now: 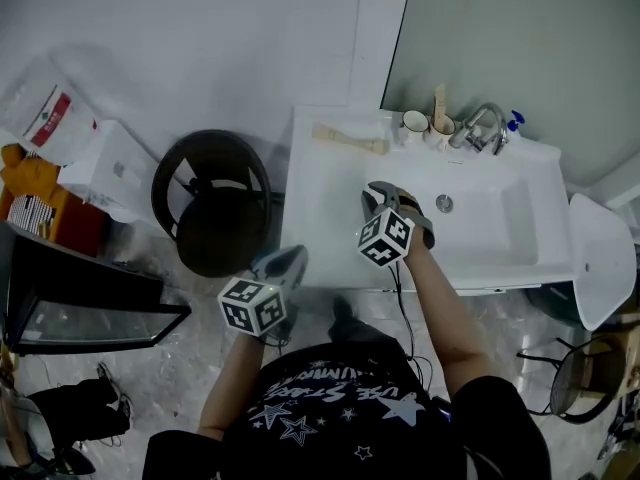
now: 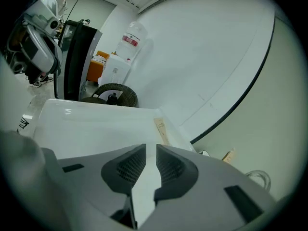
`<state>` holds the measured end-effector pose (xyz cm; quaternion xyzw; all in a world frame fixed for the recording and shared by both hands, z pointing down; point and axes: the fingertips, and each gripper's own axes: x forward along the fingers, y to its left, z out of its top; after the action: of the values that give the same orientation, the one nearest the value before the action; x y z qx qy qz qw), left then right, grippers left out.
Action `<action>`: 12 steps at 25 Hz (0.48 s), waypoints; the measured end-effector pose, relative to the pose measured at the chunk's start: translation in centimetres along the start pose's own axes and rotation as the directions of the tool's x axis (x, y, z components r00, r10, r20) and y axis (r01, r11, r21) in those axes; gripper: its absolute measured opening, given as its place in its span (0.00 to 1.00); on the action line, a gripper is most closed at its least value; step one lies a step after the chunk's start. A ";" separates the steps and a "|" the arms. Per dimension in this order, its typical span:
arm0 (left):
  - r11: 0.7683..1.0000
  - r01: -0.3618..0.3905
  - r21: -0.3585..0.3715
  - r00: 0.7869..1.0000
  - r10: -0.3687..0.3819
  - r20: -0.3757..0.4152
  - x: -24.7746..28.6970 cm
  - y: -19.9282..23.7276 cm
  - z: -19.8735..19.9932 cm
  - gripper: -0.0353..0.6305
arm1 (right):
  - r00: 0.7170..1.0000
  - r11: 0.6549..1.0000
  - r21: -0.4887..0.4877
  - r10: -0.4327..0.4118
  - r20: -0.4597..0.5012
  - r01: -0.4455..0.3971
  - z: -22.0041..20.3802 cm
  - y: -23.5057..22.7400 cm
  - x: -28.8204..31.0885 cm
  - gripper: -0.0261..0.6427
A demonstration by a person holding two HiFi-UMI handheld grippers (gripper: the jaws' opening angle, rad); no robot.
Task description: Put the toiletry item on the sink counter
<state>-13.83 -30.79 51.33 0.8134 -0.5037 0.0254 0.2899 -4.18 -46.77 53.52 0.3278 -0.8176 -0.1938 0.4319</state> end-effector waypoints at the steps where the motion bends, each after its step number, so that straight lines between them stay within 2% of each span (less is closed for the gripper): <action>1: 1.000 0.006 0.003 1.000 -0.006 0.000 -0.5 -0.3 -0.2 0.08 | 1.000 1.000 0.009 -0.005 0.002 0.005 0.0 0.4 -0.7 0.14; 7: 0.999 0.045 0.029 0.999 -0.045 -0.010 -3.0 -2.0 -1.6 0.08 | 0.999 0.997 0.069 -0.045 0.012 0.045 0.1 2.3 -4.6 0.09; 12: 0.996 0.085 0.040 0.996 -0.084 -0.020 -5.4 -3.4 -2.8 0.08 | 0.997 0.986 0.161 -0.052 0.057 0.042 0.5 4.6 -8.4 0.06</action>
<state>-12.92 -24.00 50.33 0.8396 -0.4654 0.0311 0.2785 -2.81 -37.55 51.11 0.3745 -0.8353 -0.1481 0.3742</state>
